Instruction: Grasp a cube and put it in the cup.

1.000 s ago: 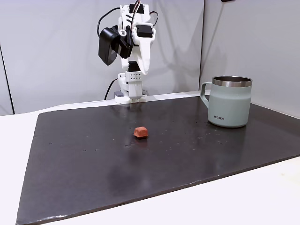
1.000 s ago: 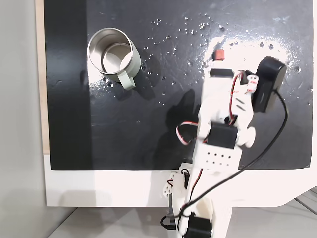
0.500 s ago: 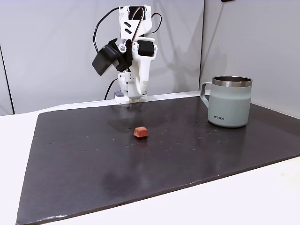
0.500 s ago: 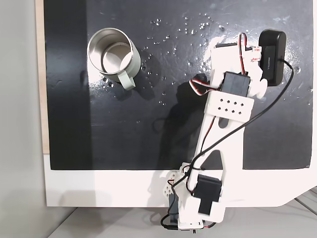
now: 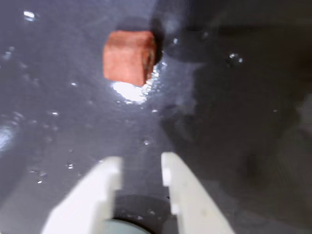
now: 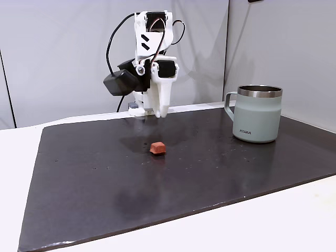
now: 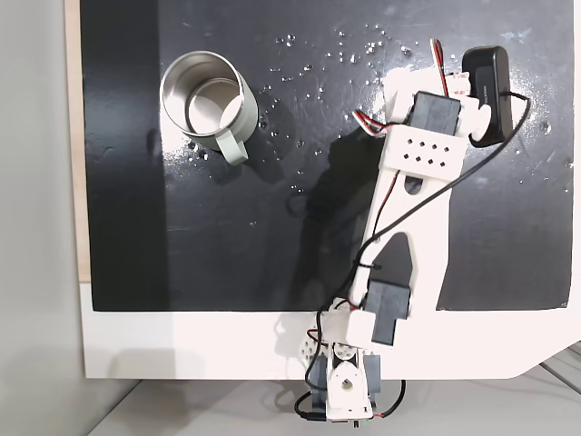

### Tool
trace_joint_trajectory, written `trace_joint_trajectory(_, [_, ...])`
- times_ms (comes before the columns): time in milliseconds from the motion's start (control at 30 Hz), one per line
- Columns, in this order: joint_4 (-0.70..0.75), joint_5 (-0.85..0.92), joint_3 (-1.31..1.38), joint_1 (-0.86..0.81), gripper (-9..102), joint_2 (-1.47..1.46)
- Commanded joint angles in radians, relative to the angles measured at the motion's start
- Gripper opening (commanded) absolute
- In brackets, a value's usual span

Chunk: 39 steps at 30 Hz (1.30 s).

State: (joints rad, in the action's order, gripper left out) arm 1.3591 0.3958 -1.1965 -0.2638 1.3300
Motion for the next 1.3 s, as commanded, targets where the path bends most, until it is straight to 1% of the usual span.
trace_joint_trajectory(0, [0.074,0.011,0.149,-0.006,24,-0.029])
trace_joint_trajectory(100, [0.097,0.011,0.175,-0.011,28,-0.049])
trace_joint_trajectory(167, [0.104,0.017,0.175,-0.014,29,-0.054])
trace_joint_trajectory(367, [0.110,0.028,0.175,-0.034,29,-0.081])
trace_joint_trajectory(567, [0.074,0.041,0.192,-0.066,28,-0.169])
trace_joint_trajectory(800, [0.080,0.049,0.298,-0.074,28,-0.270])
trace_joint_trajectory(1267, [0.184,0.058,0.583,-0.074,27,-0.503])
